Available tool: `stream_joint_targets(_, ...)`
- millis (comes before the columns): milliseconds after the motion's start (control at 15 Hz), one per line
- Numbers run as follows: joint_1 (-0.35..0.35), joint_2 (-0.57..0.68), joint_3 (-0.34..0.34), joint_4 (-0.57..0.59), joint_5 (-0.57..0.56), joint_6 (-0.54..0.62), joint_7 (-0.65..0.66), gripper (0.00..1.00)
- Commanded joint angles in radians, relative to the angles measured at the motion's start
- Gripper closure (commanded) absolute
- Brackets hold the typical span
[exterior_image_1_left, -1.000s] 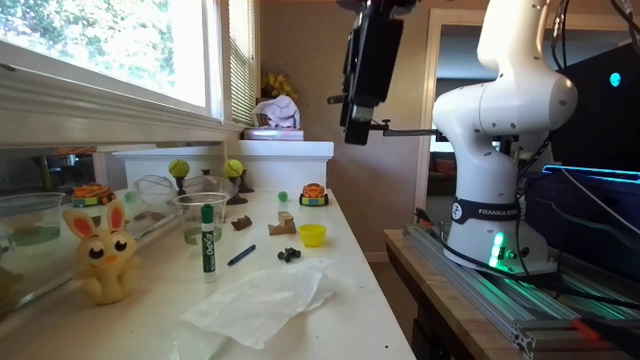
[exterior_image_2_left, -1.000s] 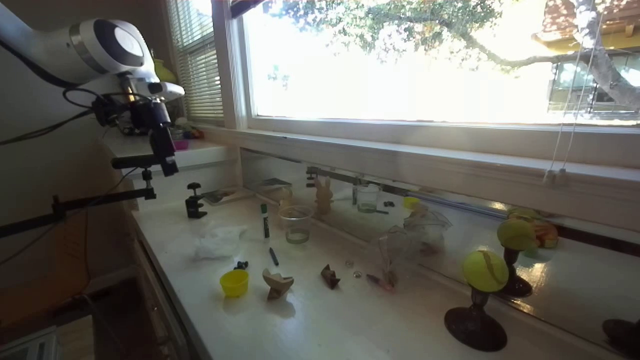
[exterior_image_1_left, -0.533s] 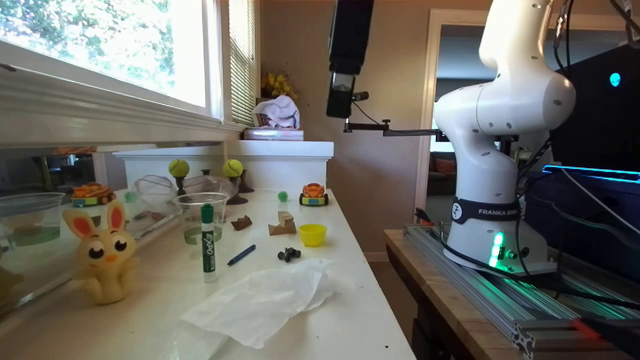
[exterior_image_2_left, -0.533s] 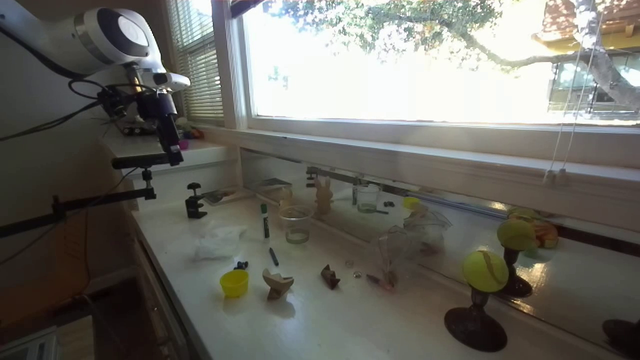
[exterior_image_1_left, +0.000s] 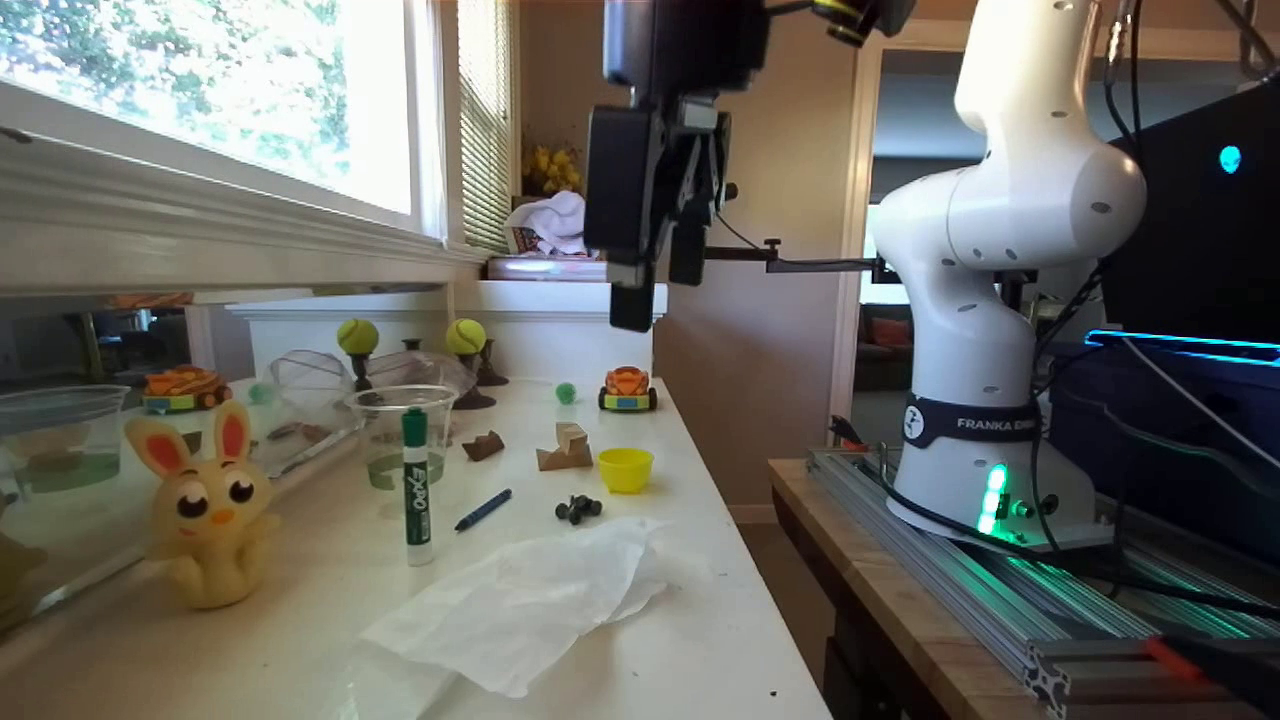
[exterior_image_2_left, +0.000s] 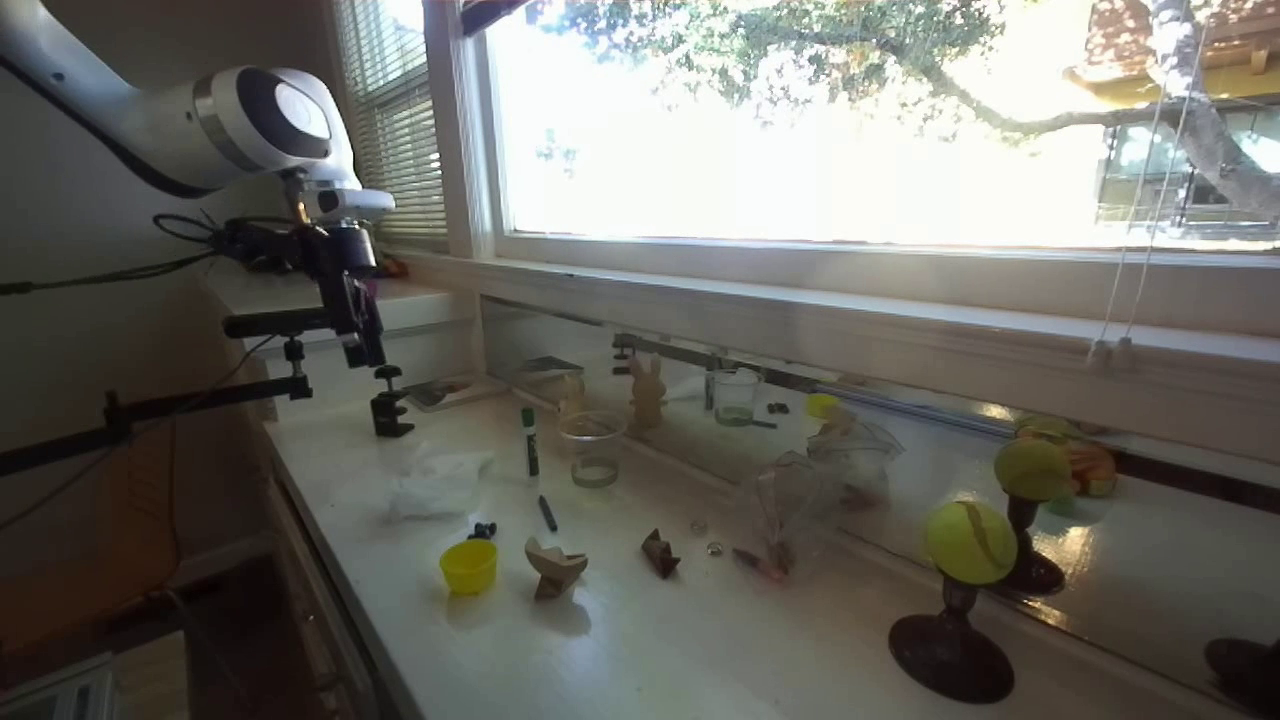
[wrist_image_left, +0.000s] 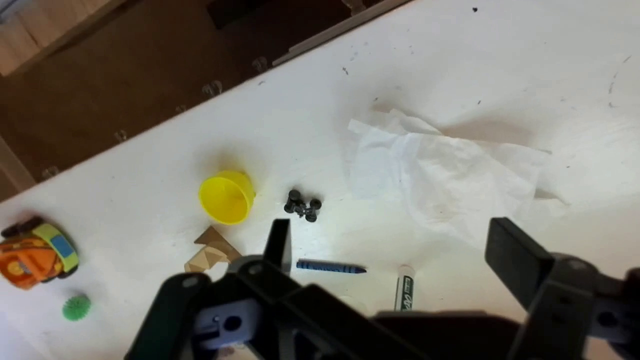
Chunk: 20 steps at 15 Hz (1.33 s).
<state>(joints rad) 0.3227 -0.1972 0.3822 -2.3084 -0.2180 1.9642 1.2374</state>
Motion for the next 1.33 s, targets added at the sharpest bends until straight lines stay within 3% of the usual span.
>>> stream_joint_targets(0, -0.021, 0.047, 0.003, -0.019, 0.061, 0.067, 0.153, 0.00)
stream_joint_targets(400, -0.021, 0.072, -0.020, -0.114, 0.182, 0.287, 0.305, 0.00)
stream_joint_targets(800, -0.014, 0.149, -0.009, -0.134, 0.114, 0.456, 0.321, 0.00)
stream_joint_targets(1000, -0.011, 0.177, -0.014, -0.127, 0.090, 0.479, 0.322, 0.00)
stream_joint_targets(1267, -0.012, 0.118, -0.023, -0.144, 0.077, 0.361, 0.387, 0.00)
